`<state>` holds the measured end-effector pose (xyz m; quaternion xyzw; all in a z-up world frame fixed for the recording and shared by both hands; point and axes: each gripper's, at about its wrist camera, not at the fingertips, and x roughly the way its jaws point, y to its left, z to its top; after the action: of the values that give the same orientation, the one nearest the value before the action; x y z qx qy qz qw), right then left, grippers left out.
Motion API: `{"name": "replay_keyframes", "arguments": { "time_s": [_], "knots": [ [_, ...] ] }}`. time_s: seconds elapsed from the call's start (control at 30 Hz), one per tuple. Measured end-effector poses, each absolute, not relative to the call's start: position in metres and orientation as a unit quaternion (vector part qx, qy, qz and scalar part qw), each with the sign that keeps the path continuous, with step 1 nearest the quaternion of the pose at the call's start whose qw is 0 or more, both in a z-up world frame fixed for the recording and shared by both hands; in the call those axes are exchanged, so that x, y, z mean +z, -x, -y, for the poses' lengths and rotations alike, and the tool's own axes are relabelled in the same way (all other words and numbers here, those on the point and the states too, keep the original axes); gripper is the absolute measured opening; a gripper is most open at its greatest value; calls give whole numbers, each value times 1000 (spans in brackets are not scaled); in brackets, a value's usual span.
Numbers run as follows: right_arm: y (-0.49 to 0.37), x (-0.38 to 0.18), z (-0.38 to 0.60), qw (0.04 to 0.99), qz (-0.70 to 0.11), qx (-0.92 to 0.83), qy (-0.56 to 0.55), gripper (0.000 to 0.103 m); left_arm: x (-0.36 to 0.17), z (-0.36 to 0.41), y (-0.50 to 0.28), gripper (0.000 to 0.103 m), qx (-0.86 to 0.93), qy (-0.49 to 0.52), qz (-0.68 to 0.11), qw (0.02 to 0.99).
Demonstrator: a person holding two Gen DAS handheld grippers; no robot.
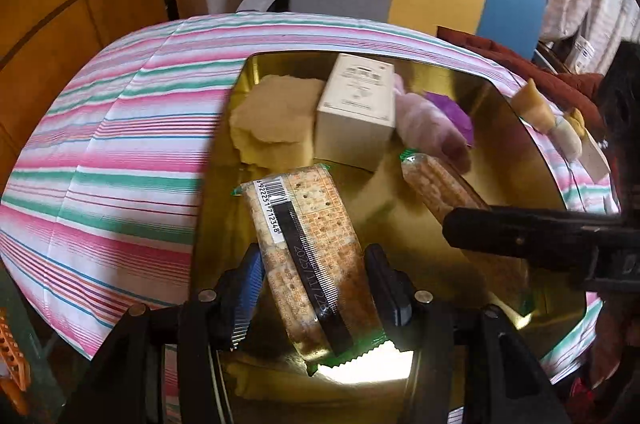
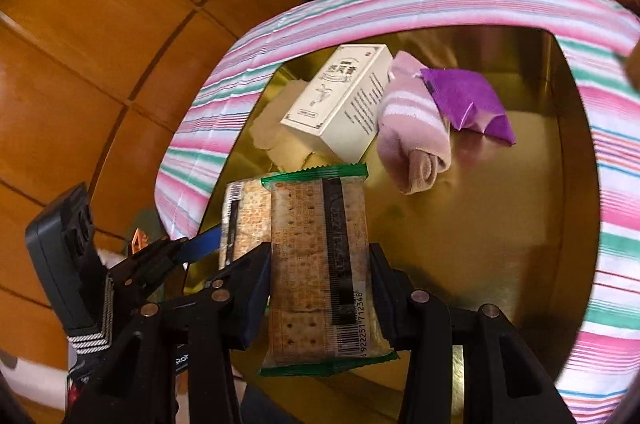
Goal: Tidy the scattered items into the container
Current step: 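Carry both cracker packs over the gold tray and open both tools, then move both tools back over the remaining items on the cloth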
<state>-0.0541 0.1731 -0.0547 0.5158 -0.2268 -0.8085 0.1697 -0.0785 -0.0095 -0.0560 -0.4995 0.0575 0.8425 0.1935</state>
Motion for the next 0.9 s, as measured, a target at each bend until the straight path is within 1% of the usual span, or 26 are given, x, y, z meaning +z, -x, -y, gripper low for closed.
{"name": "replay_keyframes", "arguments": {
  "time_s": [0.07,0.1,0.17,0.23,0.3,0.37,0.4,0.47,0.6,0.7,0.9],
  "knots": [
    [58,-57,-172,161,233,-809,-516,46,-55,14,82,55,837,511,-40,194],
    [60,-59,-171,158,235,-809,-515,46,-53,17,84,57,835,514,-27,196],
    [66,-64,-170,150,242,-808,-516,48,-47,24,85,58,836,510,2,202],
    [71,-68,-166,156,253,-803,-517,48,-42,28,85,59,838,506,13,205],
    [73,-70,-163,159,264,-800,-515,51,-36,32,83,59,843,499,20,199],
    [71,-69,-165,173,290,-796,-503,58,-29,38,80,59,852,487,34,189],
    [70,-69,-165,176,294,-795,-500,58,-26,43,79,59,858,479,40,180],
    [67,-65,-166,178,291,-799,-495,61,-20,49,76,59,870,462,53,161],
    [58,-57,-163,193,285,-801,-491,63,-13,59,69,60,882,438,100,142],
    [48,-48,-161,206,272,-807,-482,64,-10,61,62,60,884,423,132,145],
    [30,-22,-167,214,234,-837,-446,64,-6,54,42,60,885,400,171,164]
  ]
}}
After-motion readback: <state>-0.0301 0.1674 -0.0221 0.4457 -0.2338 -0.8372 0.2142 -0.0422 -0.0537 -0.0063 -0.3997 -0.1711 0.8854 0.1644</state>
